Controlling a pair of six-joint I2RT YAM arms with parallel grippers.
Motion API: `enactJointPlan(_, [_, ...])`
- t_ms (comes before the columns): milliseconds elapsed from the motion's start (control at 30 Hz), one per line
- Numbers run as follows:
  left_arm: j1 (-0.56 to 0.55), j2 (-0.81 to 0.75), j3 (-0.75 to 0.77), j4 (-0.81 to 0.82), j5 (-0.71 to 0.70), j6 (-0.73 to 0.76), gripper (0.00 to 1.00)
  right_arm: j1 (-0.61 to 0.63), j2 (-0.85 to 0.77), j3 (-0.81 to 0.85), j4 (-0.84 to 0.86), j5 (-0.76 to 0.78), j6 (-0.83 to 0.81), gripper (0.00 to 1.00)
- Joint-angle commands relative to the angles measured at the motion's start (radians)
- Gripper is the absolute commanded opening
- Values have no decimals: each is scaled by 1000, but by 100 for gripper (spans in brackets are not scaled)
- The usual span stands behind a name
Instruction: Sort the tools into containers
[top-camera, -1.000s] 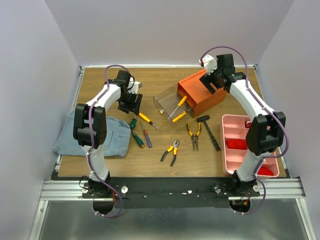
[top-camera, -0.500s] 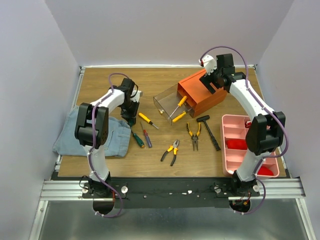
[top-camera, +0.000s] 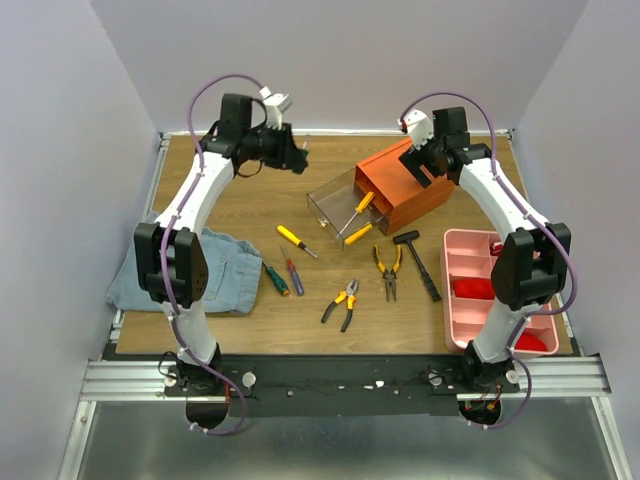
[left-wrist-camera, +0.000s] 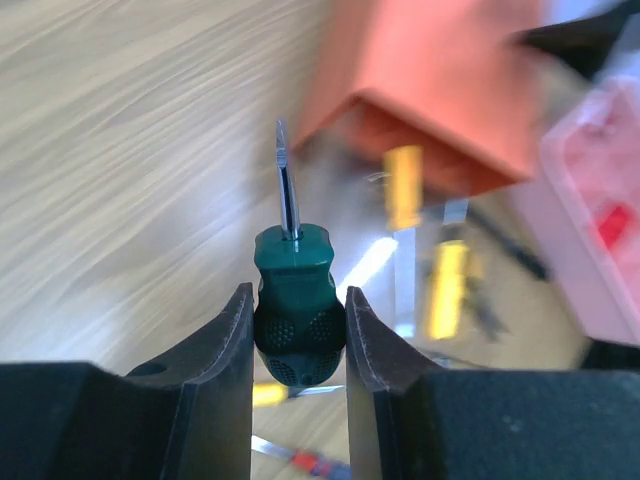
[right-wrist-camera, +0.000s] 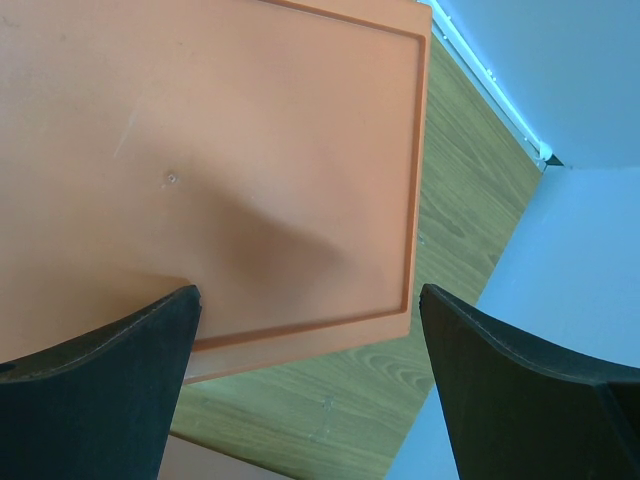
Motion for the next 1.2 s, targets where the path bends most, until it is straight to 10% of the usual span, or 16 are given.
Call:
enactJointPlan(0, [-98,89,115,42,265,-79,0,6,51,-40,-147,-2,-8,100])
enactJointPlan(233, [-241,141,117,-92,133,8,1,5,34,-65,-144,-1,-16,100])
enactJointPlan(333, [-256,129,91,-111,50,19,37,5,33,-71,-144,-5,-16,100])
enactJointPlan(633, [-227,-35,127,-40,-64,164,72,6,57,-37,-147,-13,-8,100])
enactJointPlan(1000, [-74,-177,-207,-291,-526,76,70,6,53,-60,-147,-16,-14,100])
enactJointPlan(1167, [-67,-233,-395,-378,-394,49,62,6,63,-62,-148,-24,-11,100])
